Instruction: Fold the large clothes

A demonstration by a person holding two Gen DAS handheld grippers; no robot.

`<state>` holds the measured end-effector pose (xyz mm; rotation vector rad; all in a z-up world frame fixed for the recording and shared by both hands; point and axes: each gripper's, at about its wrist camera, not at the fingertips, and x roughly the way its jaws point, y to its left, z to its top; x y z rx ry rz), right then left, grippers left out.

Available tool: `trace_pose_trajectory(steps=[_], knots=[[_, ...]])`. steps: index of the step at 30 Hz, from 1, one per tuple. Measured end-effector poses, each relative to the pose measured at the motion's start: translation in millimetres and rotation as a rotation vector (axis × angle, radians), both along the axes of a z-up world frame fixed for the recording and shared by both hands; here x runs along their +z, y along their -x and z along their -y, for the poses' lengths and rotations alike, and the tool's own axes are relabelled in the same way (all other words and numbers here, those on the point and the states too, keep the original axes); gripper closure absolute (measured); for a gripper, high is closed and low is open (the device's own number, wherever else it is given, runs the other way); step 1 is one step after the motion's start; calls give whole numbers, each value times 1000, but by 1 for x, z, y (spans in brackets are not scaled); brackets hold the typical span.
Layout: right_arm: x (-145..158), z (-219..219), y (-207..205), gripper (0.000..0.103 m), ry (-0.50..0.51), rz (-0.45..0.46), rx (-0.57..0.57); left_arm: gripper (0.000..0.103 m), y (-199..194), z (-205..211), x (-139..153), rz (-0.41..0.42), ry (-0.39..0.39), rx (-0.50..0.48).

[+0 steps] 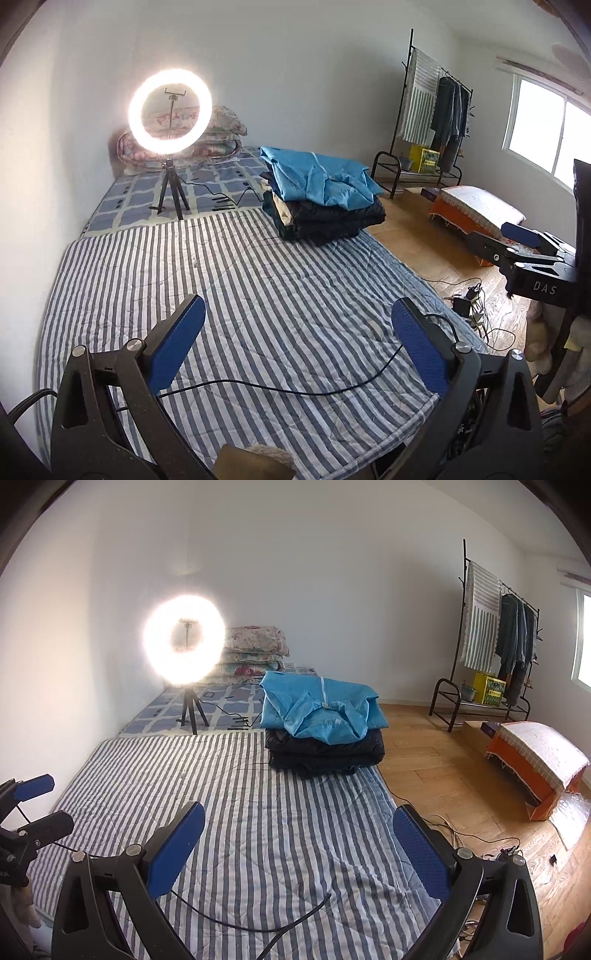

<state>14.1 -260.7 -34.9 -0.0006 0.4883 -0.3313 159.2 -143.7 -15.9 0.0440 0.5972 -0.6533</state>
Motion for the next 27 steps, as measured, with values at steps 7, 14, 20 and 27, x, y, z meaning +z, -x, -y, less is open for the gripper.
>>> trace_pose_trajectory(steps=[7,14,20,27], knots=[[-18,-12,2,0,11,9,-24,0,0,0,-16,0,-34,20],[-29,-12,-2,0,18,5,-50,0,-2,2,-25,0,-53,30],[-34,-5,-4,0,2,9,-63,0,-6,4,-31,-19,-61,67],[-41,5,-3,0,-62,2,-81,0,-7,5,-37,-26,-83,78]])
